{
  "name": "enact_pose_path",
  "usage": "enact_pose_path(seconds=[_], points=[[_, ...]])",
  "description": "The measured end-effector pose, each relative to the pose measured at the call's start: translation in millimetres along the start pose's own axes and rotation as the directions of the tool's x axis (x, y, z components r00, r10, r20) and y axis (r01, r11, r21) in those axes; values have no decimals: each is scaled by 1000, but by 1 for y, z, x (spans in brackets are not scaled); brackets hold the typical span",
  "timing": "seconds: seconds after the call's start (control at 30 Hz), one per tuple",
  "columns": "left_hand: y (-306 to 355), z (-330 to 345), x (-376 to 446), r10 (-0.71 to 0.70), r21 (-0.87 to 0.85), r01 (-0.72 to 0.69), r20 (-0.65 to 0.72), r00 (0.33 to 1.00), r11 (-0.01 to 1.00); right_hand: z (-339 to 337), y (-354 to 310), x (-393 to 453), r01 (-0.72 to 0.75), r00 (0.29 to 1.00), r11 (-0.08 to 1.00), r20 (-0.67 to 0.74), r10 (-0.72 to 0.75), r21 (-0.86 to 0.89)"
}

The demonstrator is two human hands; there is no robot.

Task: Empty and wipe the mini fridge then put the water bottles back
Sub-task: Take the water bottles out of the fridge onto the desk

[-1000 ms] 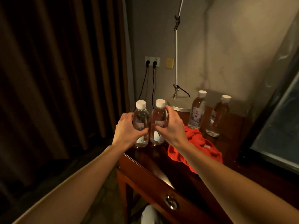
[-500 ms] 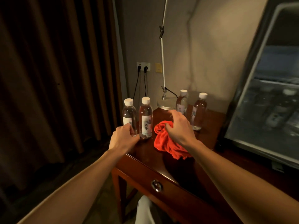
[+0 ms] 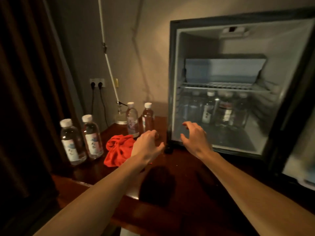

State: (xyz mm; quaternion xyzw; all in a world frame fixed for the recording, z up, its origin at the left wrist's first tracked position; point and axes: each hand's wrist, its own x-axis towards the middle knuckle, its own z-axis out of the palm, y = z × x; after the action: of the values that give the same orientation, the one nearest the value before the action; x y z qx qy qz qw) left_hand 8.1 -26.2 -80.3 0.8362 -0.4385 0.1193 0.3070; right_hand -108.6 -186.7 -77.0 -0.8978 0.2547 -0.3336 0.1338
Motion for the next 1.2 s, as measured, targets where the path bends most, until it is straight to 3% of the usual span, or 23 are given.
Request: enact_pose_path(seconds=[0.33, 0.63, 0.87, 1.07, 1.2], points=[[98, 84, 76, 137, -80, -126, 140, 981, 989, -53, 108, 32, -302, 946, 944, -80, 314, 135], [123, 124, 156, 21, -137, 1, 159, 987, 991, -50, 138, 100, -222, 957, 967, -160, 240, 121], [126, 144, 205, -46, -302, 61, 58, 997, 951, -36, 146, 141, -118, 954, 989, -265, 138, 88], [120, 159, 228, -12, -413, 28, 43, 999, 910, -19, 143, 159, -310, 907, 950, -309, 286, -28], [118, 159, 232, -30, -415, 10, -41, 999, 910, -8, 142, 165, -317, 908, 947, -304, 288, -52]])
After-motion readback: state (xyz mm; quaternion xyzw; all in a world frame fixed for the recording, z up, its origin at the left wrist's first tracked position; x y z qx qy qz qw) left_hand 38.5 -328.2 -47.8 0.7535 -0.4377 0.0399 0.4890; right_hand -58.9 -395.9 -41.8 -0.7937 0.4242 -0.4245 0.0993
